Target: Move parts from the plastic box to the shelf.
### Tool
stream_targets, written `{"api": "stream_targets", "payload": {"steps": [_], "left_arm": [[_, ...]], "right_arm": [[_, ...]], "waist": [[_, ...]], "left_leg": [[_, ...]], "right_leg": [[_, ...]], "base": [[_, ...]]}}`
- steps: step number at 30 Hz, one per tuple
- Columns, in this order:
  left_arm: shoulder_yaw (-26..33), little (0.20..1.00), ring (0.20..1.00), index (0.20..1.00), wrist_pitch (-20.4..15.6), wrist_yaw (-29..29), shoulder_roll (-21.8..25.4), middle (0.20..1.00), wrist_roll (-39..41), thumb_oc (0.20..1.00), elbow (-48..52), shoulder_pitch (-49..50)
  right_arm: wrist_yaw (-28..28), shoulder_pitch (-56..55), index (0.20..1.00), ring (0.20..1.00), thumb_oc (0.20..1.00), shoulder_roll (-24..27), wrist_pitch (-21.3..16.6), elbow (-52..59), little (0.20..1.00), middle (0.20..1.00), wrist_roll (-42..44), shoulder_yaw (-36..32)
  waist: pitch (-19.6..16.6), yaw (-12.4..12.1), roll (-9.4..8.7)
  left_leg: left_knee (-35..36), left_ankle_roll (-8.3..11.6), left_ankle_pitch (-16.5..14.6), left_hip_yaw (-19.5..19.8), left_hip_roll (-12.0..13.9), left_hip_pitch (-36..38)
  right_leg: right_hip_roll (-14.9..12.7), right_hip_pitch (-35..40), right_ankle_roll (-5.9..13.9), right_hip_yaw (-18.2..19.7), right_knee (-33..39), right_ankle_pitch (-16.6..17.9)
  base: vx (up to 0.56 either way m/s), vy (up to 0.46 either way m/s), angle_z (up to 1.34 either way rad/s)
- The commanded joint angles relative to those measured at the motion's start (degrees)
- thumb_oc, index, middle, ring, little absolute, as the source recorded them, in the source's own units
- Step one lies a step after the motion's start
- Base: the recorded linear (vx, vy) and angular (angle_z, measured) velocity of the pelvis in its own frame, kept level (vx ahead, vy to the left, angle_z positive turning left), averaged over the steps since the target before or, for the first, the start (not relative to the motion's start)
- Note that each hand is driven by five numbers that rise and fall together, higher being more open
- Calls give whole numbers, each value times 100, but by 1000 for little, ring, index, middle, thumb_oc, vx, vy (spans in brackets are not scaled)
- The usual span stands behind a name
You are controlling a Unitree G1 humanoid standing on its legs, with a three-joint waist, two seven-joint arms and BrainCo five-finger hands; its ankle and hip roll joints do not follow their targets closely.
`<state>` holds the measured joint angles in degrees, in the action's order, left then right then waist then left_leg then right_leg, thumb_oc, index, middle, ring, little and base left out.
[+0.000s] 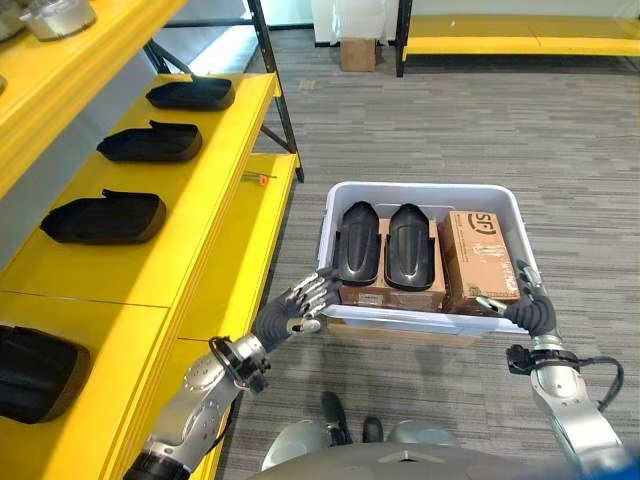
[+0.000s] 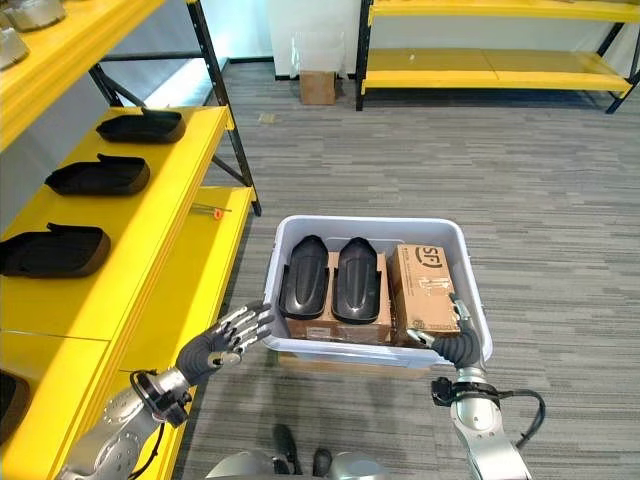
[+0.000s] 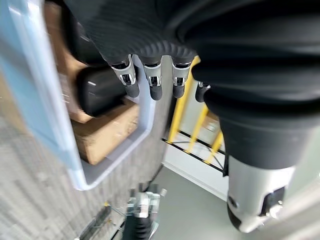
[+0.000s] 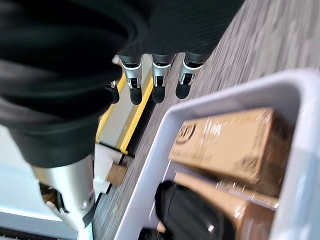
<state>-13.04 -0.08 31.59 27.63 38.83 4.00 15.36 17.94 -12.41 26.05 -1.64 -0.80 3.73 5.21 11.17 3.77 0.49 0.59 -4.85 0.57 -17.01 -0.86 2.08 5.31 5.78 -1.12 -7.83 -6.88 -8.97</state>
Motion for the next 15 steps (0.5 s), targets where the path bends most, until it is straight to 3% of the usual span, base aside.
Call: {"api": "stream_targets", "payload": {"steps": [1,6,8,10,11,12,14,15], "left_arm": [[178,1000,1000,1000,-182,312,36,1000,161,1000,304,-101],[83,1000,1000,1000,-212,162,135,1000,196,1000,234,-301],[92,1000,1000,1000,-258,87,175,1000,161,1000,165,-347],[135,1000,1000,1000,-236,41,184,1000,200,1000,158,-341],[174,1000,1000,1000,-227,25,213,1000,157,1000,162,-335],[167,1000,1000,1000,-227,-6,266,1000,118,1000,162,-356],[162,1000,1000,1000,-199,-112,321,1000,94,1000,194,-376],[140,1000,1000,1000,-194,-344,320,1000,38,1000,153,-378]], "right_arm": [[-94,241,1000,1000,1000,155,-324,444,1000,1000,162,-293],[-139,464,1000,1000,1000,167,-261,410,1000,1000,130,-203],[-124,621,1000,1000,1000,107,-135,423,1000,1000,98,-87],[-134,676,1000,1000,1000,66,-67,430,1000,1000,96,-31],[-110,716,1000,1000,1000,19,-50,412,1000,1000,70,27],[-48,768,1000,1000,1000,-39,-88,330,1000,1000,74,72],[2,761,1000,1000,1000,-112,-99,313,1000,1000,102,100],[-58,804,1000,1000,1000,-205,-107,321,1000,1000,109,195]], "waist": [[-45,-91,-54],[-100,-70,-88],[-52,-150,-70],[-16,-228,-61],[-2,-313,-62],[41,-338,-85],[60,-309,-97],[77,-336,-139]], "left_leg": [[394,461,-44,18,-11,249],[441,331,-203,-273,-113,418],[441,243,-277,-439,-80,480],[441,220,-292,-529,-37,513],[441,222,-376,-508,-24,589],[441,212,-414,-468,-24,663],[440,208,-313,-438,23,682],[415,207,-410,-522,31,729]], "right_leg": [[-579,-296,761,-284,-105,541],[-647,-458,939,-499,-555,712],[-853,-770,1123,-729,-1344,870],[-1091,-848,1211,-930,-1567,932],[-1376,-814,1353,-1079,-1578,954],[-1543,-764,1421,-1069,-1412,1074],[-1670,-703,1364,-866,-744,1467],[-2043,-779,1489,-808,-413,2002]], "base": [[91,183,-55],[33,207,-27],[3,134,-42],[29,28,-28],[92,-66,-38],[56,-168,-34],[37,-350,-10],[151,-486,4]]}}
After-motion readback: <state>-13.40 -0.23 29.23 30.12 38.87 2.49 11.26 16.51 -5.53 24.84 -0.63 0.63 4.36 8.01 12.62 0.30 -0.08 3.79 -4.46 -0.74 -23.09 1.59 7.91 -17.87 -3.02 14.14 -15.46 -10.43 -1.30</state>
